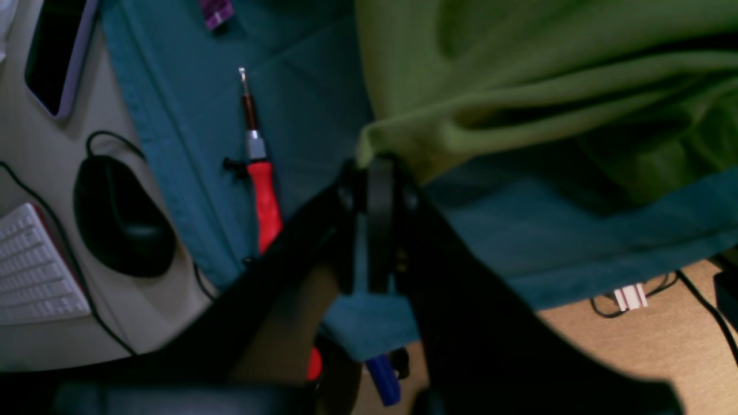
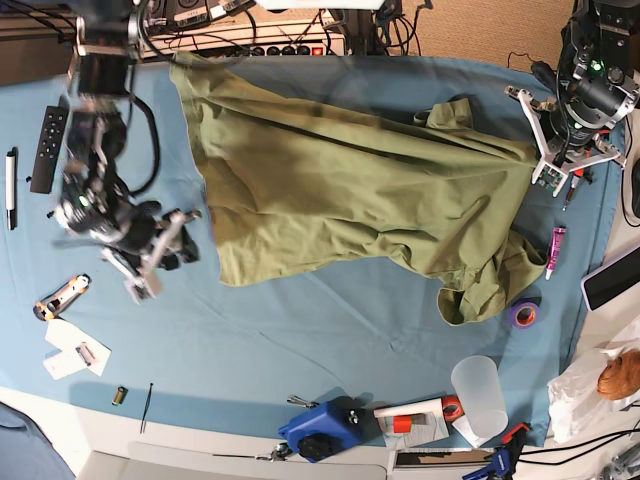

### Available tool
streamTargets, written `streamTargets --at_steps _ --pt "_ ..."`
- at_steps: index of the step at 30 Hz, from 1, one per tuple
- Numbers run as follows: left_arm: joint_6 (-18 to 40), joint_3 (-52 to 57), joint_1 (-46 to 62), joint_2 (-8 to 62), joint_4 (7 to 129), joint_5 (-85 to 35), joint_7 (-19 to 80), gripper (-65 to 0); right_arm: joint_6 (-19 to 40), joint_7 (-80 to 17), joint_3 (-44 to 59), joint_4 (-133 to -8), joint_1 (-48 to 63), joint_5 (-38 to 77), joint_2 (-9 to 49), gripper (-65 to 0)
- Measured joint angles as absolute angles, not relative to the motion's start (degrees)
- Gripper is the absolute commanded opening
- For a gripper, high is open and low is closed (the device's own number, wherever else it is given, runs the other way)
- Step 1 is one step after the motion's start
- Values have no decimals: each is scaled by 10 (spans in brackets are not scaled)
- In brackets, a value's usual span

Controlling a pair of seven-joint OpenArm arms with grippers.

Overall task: Layout the t-shirt on the table in an organized manner, then fold the t-shirt properly
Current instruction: 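Regrasp the shirt edge with the right gripper and pull it flat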

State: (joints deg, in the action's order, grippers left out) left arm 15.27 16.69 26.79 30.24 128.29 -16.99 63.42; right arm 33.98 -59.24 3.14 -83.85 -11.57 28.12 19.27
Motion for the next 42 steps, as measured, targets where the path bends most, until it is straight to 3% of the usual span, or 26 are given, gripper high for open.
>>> streamTargets --at_steps 6,14,16,19,20,30,37,42 --pt "153 167 268 302 1283 -170 634 -650 328 -581 1 -693 -190 253 140 -427" --pt "153 167 268 302 1283 -170 634 -650 329 -524 5 -605 -222 243 103 -428" --pt "153 167 268 302 1283 -170 634 -650 329 -526 6 -595 -225 245 98 -468" --pt "153 167 268 302 1283 -170 634 -650 328 -536 6 -593 -225 244 98 -627" --pt "152 167 268 302 1283 -170 634 -650 328 -536 6 -593 -225 243 98 -650" --pt "153 167 268 302 1283 -170 634 -650 266 -533 2 -583 -275 129 117 -650" --pt "128 167 268 302 1283 -170 629 -420 236 -530 3 -578 -320 97 170 -650" --pt "120 167 263 302 1283 -168 615 -392 221 -508 3 -578 -321 70 194 -650"
